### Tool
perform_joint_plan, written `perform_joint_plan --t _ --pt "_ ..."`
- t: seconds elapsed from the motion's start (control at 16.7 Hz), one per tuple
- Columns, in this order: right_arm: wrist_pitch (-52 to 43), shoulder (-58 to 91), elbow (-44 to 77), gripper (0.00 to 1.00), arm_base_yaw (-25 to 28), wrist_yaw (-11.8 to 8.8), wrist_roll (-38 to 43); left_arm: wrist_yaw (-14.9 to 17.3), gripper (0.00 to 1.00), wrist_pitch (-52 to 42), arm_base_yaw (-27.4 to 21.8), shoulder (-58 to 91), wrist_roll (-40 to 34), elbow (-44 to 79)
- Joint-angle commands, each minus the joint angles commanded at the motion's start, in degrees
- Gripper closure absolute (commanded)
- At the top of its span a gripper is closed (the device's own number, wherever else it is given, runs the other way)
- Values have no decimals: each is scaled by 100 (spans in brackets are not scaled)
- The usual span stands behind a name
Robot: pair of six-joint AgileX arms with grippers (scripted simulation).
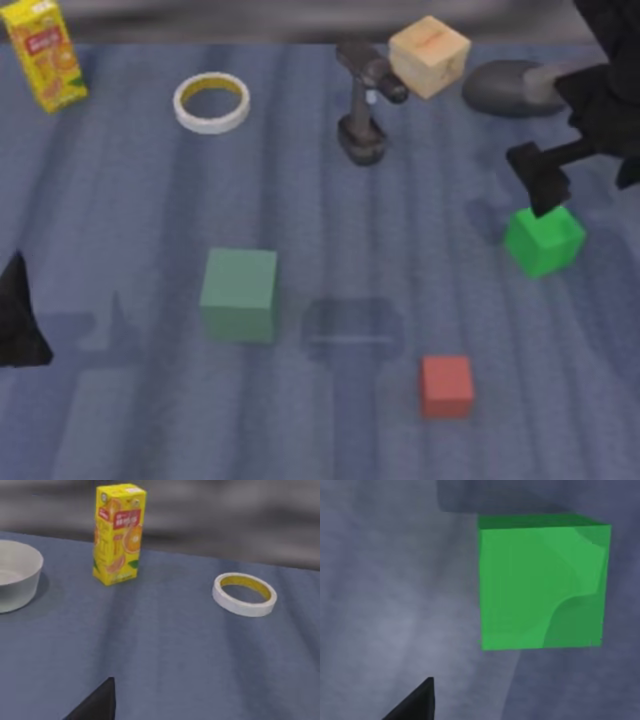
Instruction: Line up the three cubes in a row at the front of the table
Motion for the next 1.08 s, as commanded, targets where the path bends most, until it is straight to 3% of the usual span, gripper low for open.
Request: perform_joint_plan --t 0.3,0.66,1.08 --pt "-483 921 917 0 117 -16 -78 53 0 725 409 -1067 777 -784" --pt "-485 982 953 0 96 -16 -82 55 0 756 424 -1110 812 -812" --pt "836 1399 89 0 125 -12 -72 55 0 756 424 -1110 812 -812"
